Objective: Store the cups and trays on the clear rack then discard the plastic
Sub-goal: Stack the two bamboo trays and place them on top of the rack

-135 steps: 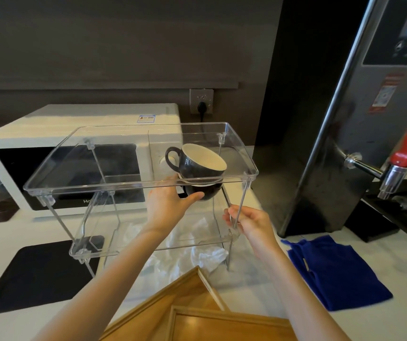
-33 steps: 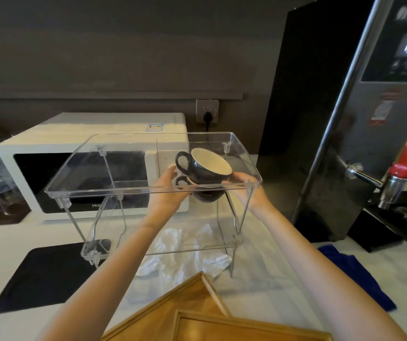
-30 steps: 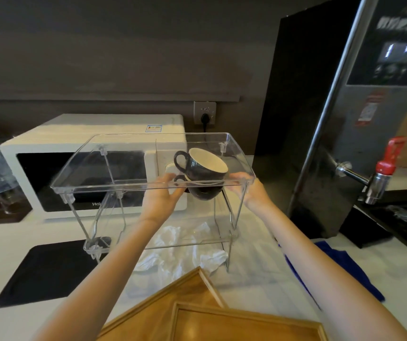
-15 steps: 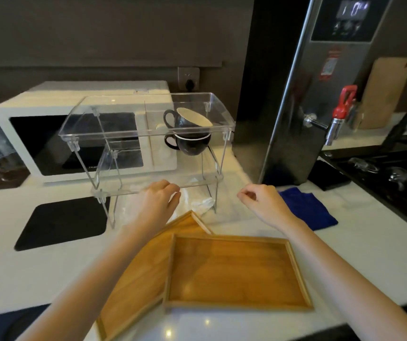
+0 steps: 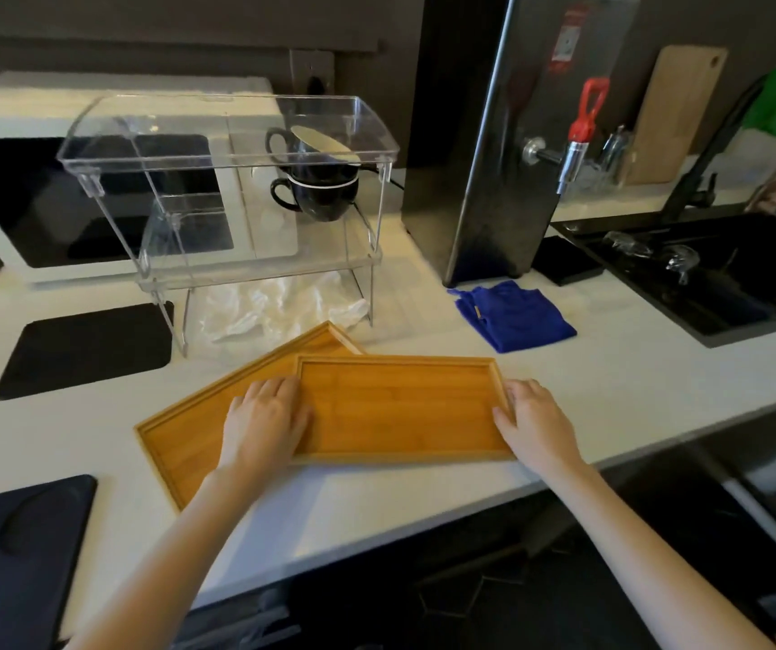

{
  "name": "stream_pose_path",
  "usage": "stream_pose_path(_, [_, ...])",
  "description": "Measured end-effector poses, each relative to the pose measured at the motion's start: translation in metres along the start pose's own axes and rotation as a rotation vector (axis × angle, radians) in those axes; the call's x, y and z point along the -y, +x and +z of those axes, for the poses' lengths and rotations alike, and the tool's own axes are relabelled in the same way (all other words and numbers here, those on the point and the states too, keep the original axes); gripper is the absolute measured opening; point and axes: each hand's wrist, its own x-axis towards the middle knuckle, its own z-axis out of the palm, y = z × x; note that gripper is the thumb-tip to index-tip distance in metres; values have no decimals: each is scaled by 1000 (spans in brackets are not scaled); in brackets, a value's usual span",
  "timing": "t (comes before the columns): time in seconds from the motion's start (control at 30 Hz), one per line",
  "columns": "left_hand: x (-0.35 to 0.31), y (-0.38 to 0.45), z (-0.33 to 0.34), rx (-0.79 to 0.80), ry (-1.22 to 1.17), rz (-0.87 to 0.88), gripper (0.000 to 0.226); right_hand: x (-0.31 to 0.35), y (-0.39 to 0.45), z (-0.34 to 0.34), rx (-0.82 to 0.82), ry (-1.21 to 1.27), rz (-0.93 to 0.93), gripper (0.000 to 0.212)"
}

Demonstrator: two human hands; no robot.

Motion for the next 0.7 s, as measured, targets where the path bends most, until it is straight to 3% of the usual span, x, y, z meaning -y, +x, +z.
stream_pose_path(0.17, [-8,-12,1,-48,-161,-147,38,-4,-9,13,11,37,141,32])
stream_pose_path(0.4, [-11,-13,-6,0,-421,-297,27,0,-4,22,-64,85,185,25])
stream_pose_path(0.47, [-9,-15,-10,-19,-514,-327,13,6,1,22,-77,117,171,25])
stream_pose_path(0.7, [25,-30,-25,-189,-582,-488,24,50,30,19,-71,230,0,27])
